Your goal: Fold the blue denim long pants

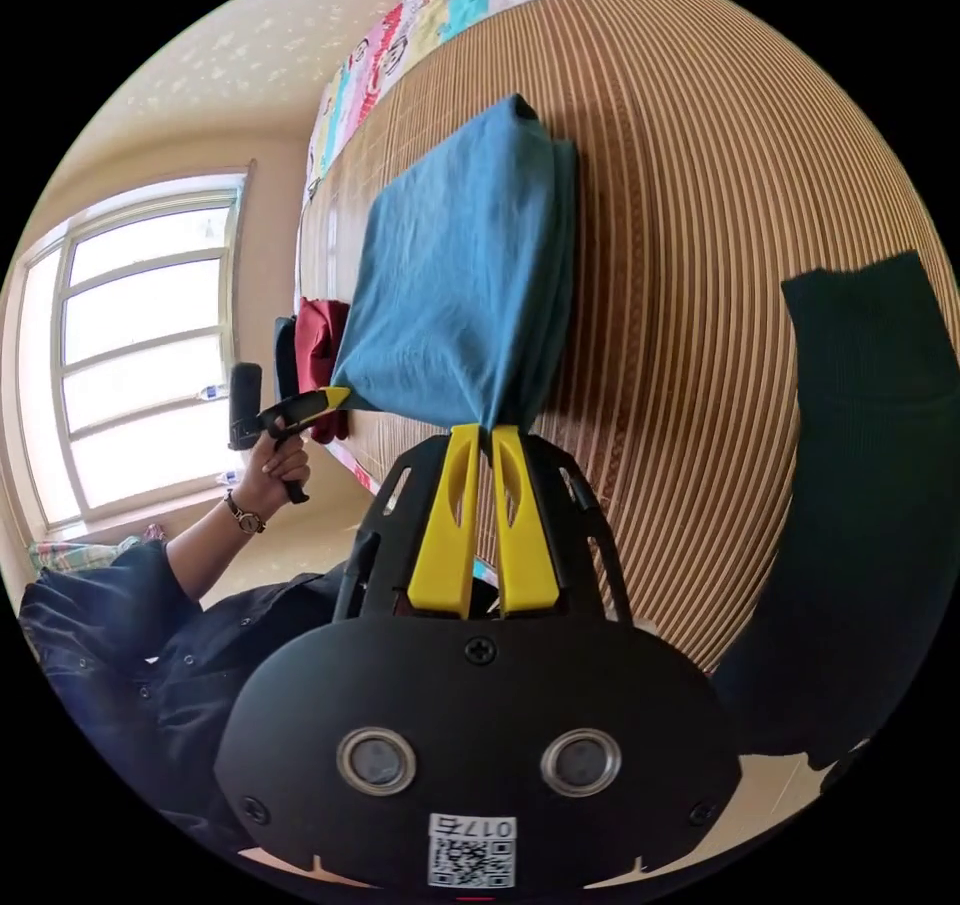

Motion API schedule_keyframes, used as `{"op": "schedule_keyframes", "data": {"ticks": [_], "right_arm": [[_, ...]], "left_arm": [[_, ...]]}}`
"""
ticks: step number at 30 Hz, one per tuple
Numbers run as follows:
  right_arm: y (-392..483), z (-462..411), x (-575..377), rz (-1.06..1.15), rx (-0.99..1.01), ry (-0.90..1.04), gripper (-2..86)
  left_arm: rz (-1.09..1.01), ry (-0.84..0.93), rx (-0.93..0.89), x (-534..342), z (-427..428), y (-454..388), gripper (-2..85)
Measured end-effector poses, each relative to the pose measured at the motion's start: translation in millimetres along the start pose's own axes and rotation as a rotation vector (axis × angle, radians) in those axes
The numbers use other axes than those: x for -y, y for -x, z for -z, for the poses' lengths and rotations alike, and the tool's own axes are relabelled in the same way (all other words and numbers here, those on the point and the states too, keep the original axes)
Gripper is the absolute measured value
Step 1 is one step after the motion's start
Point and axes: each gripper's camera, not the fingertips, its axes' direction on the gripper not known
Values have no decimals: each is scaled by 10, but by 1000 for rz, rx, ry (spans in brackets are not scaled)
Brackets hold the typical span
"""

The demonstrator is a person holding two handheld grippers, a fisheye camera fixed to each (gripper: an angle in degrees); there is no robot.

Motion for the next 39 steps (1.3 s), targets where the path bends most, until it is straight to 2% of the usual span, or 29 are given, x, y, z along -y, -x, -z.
{"op": "schedule_keyframes", "data": {"ticks": [3, 5, 9, 17, 19, 22, 24, 27, 30, 32, 34, 39], "right_arm": [[-243, 12, -120, -116, 38, -38, 103], [-404, 179, -209, -191, 146, -159, 151], [-576, 335, -204, -236, 255, -239, 169], [-524, 157, 95, -117, 255, -118, 142], [-511, 160, 42, -118, 216, -124, 126], [-617, 235, -99, -179, 289, -120, 104], [-633, 287, -214, -192, 304, -81, 90], [-624, 447, -531, -184, 342, -44, 75], [-638, 629, -955, -238, 502, -43, 70], [-595, 819, -1314, -271, 626, -71, 65], [-525, 1035, -1511, -258, 666, -94, 62], [-234, 1783, -1724, -138, 680, -160, 58]], "left_arm": [[61, -12, 16, 80, 56, 229, 108], [101, -68, -25, 148, 165, 364, 138], [140, -163, -64, 451, 398, 633, 157], [-38, 1, -8, 1195, 268, 806, 125], [-58, 40, -5, 1265, 237, 845, 117], [-67, 22, 13, 1265, 336, 888, 110], [-56, 94, 15, 1234, 341, 927, 97], [-20, 186, -90, 1065, 346, 1007, 80], [14, 221, -250, 795, 398, 952, 76], [33, 221, -303, 638, 487, 849, 75], [41, 205, -340, 517, 622, 723, 75], [3, 143, -432, 502, 1030, 225, 75]]}}
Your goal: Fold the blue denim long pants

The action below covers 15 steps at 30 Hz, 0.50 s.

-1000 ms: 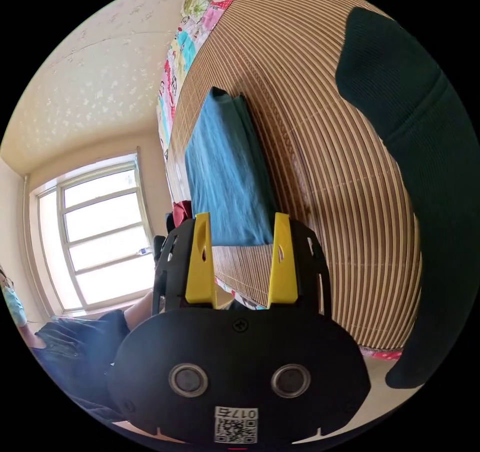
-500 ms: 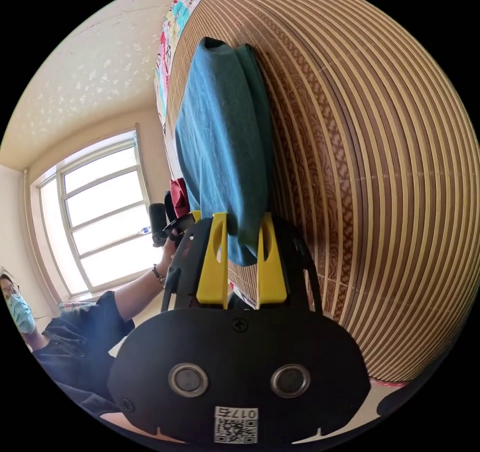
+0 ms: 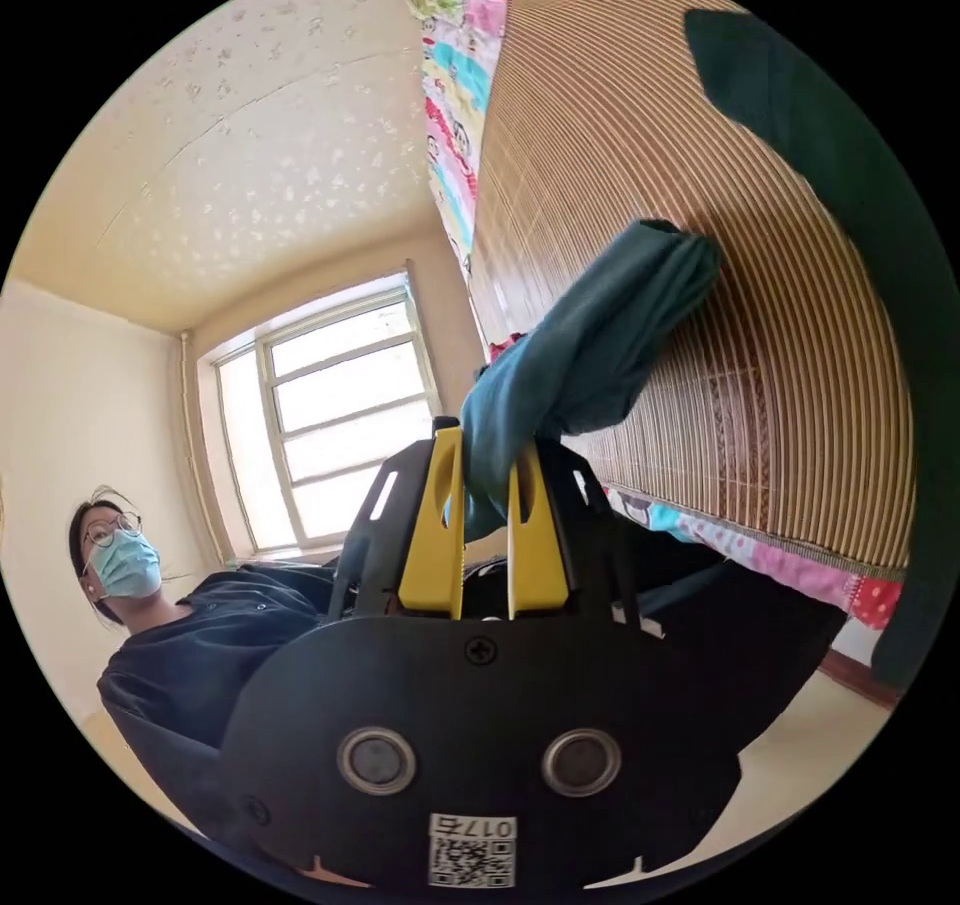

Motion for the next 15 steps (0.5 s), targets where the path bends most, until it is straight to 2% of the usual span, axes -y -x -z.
{"op": "schedule_keyframes", "data": {"ticks": [9, 15], "right_arm": [[1280, 844, -153, 319, -34, -58, 59], [1625, 1365, -597, 381, -249, -144, 58]], "left_arm": [[-282, 84, -11, 540, -607, -1349, 75], [-404, 104, 49, 587, -1552, -1638, 76]]}}
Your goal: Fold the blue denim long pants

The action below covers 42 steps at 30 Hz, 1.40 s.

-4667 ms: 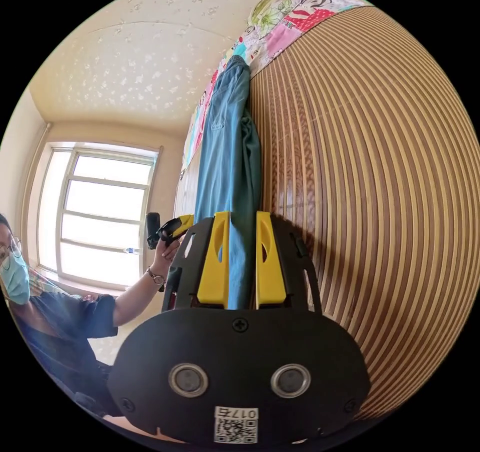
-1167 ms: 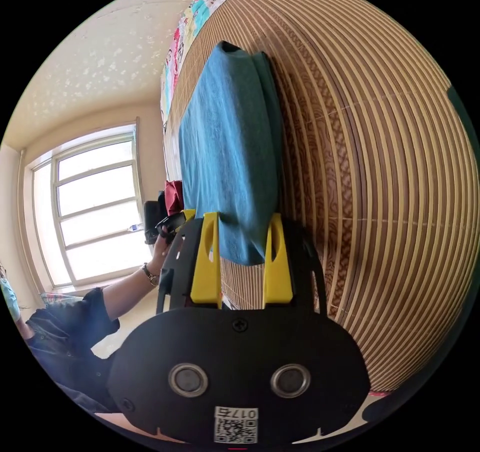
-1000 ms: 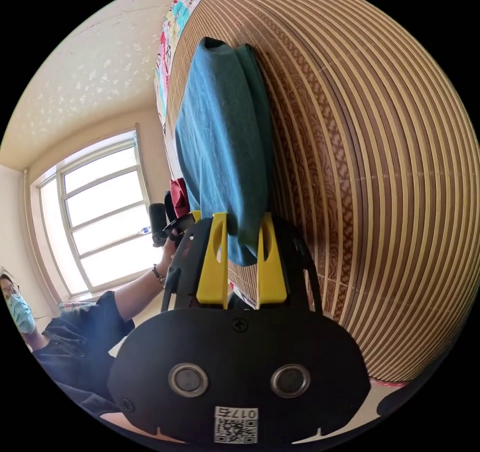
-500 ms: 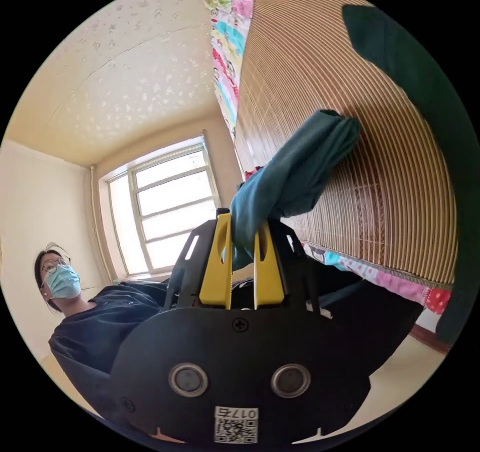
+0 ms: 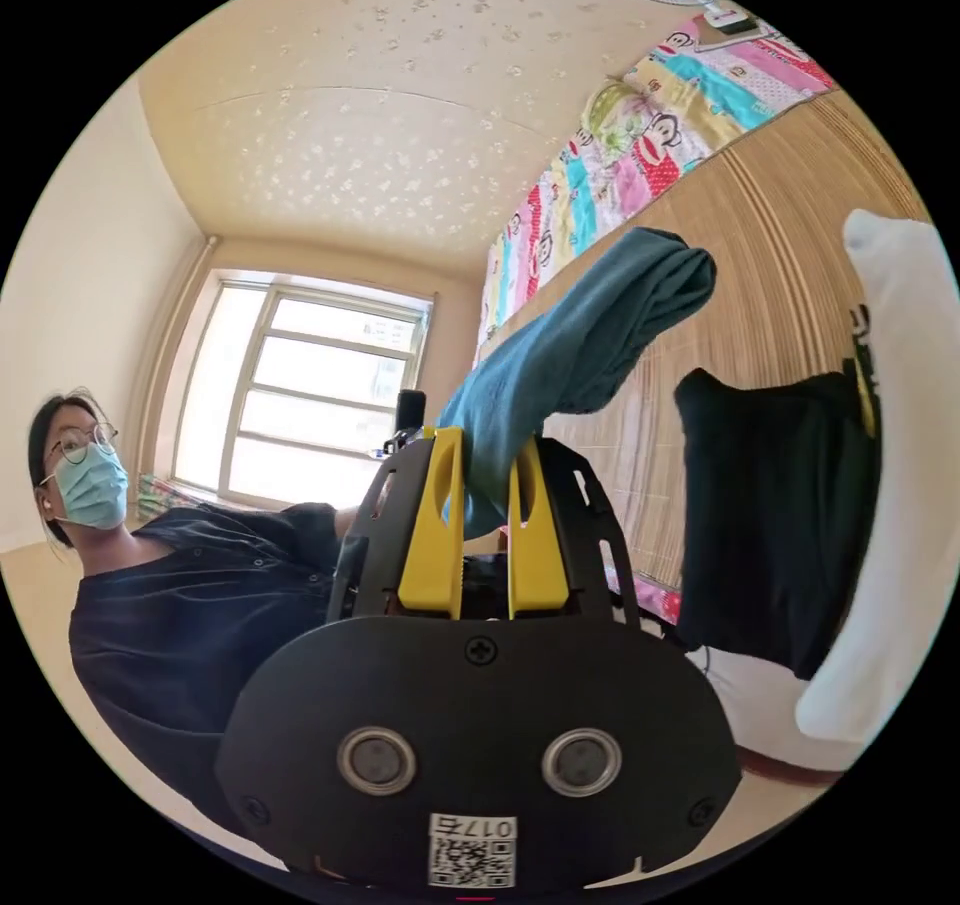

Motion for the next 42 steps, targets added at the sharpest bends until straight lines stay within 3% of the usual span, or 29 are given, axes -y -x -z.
{"op": "schedule_keyframes", "data": {"ticks": [4, 6, 8, 11, 16, 21, 25, 34, 38, 42], "right_arm": [[-303, 59, -425, -144, -330, 35, 59], [-532, -49, -630, -289, -546, 85, 57], [-675, -252, -892, -425, -831, 159, 38], [-543, -436, -1159, -488, -1080, 116, 16], [-235, -921, -1279, -330, -1003, -33, 6], [-499, -1596, -976, -264, -1038, -1, 4], [-937, -2180, -689, -164, -1119, 59, 3], [-1594, -3342, -397, -82, -1528, 464, 4], [-1710, -3585, -275, -235, -1549, 409, 4], [-1770, -3813, -123, -341, -1583, 462, 4]], "left_arm": [[114, 118, 73, -79, -913, 339, 86], [229, 341, 195, -220, -1536, 734, 101], [281, 421, 294, -380, -1753, 925, 102], [331, 474, 347, -570, -1795, 1085, 101], [421, 448, 520, -651, -1373, 1303, 96], [575, 392, 785, -662, -709, 1510, 90], [631, 260, 739, -643, -436, 1419, 90], [572, 137, 666, -620, -315, 1105, 88], [565, 94, 717, -696, 90, 1040, 90], [645, -105, 866, -991, 837, 881, 104]]}}
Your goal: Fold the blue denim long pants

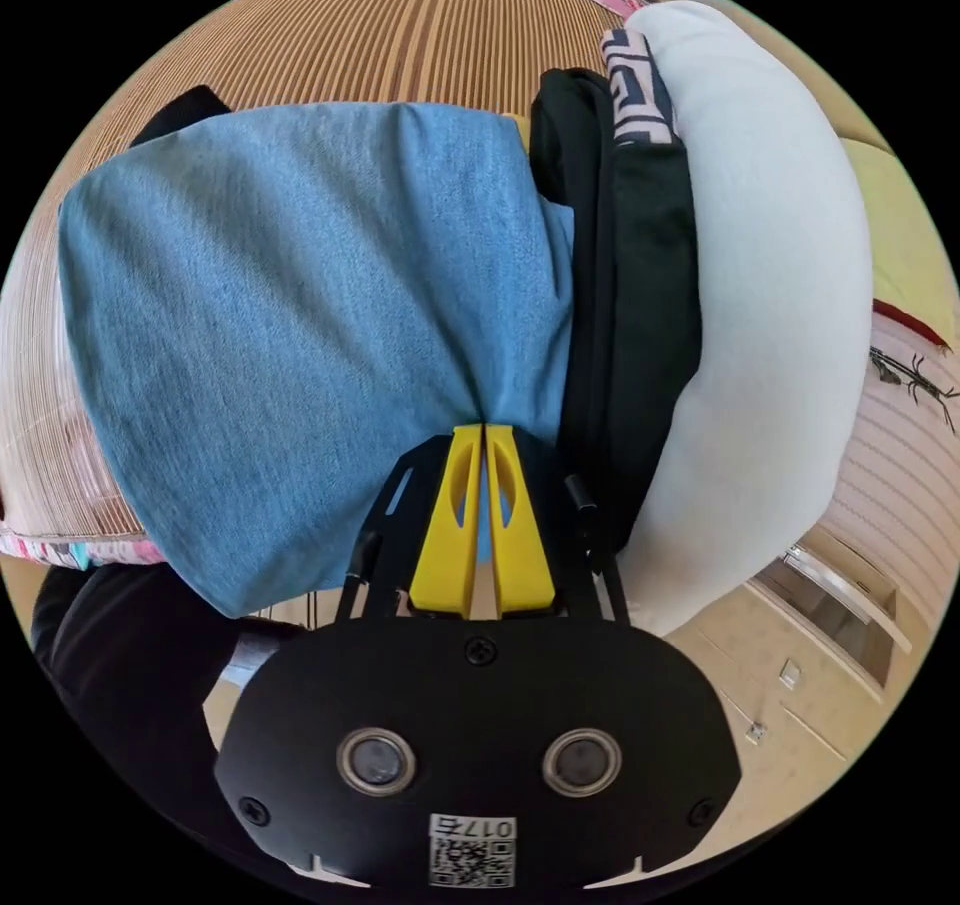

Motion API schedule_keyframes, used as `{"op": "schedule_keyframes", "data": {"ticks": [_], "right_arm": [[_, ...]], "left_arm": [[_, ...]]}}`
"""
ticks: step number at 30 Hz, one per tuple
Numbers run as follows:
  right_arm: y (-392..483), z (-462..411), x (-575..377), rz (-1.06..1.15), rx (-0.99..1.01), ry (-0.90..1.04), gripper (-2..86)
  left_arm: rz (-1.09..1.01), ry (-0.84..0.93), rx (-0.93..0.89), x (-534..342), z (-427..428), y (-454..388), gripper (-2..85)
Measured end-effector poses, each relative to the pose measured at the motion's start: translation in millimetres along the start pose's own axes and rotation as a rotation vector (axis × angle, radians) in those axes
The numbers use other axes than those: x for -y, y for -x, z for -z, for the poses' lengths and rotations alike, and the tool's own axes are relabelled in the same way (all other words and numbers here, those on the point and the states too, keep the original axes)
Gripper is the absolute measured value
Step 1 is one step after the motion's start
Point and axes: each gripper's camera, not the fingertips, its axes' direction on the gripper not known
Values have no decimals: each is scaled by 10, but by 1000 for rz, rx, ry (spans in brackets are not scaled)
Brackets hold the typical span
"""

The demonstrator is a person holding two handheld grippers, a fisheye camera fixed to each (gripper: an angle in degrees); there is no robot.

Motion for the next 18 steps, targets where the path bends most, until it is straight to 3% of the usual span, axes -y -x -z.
{"op": "schedule_keyframes", "data": {"ticks": [3, 8, 18], "right_arm": [[70, 182, -58, -141, -48, -51, 3], [476, 322, -411, -275, 22, -88, 3], [1408, 495, -1582, -303, 234, -82, 3]], "left_arm": [[141, -120, -55, 9, 432, 471, 122], [132, -181, 6, 234, 905, 871, 131], [-136, 49, 241, 569, 312, 1095, 104]]}}
